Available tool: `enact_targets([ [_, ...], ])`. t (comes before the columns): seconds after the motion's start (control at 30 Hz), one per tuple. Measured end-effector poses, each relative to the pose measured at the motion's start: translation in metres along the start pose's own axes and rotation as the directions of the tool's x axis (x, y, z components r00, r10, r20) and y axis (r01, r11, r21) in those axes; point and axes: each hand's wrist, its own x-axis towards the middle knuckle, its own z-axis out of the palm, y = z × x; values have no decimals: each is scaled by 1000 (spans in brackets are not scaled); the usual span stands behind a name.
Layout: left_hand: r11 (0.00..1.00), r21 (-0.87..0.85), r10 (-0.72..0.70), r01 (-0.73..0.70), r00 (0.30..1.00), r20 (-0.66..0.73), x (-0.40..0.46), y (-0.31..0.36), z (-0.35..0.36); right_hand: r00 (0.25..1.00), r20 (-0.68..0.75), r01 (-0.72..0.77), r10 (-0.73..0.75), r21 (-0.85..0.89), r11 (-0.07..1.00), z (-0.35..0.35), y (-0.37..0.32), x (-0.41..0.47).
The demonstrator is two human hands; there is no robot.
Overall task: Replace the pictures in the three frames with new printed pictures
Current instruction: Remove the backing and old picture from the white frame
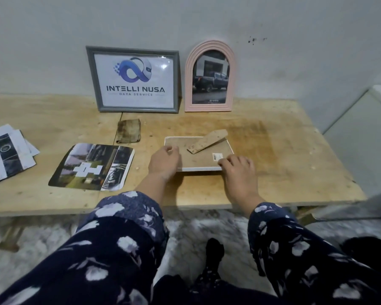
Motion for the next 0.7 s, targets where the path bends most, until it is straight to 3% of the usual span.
enact_targets([
  [0.17, 999, -6, 48, -48, 997, 53, -5, -24, 9, 989, 144, 16, -20, 31, 999, 13, -4, -11],
  [0.27, 978, 144, 149, -151, 988, 29, -7, -37, 14, 968, 249, 5, -28, 93, 996, 14, -3, -12],
  [0.4, 912, 350, 241, -214, 970, -33, -9, -49, 15, 984, 177, -12, -14, 144, 989, 15, -1, 1],
  [0.53, 834, 490, 257, -254, 964, 63, -7, -68, 15, 987, 141, 42, -72, 210, 977, 20, -17, 41],
  [0.7, 740, 611, 287, -283, 953, 94, -3, -80, 15, 940, 294, 103, -173, 240, 965, 34, -54, 97],
])
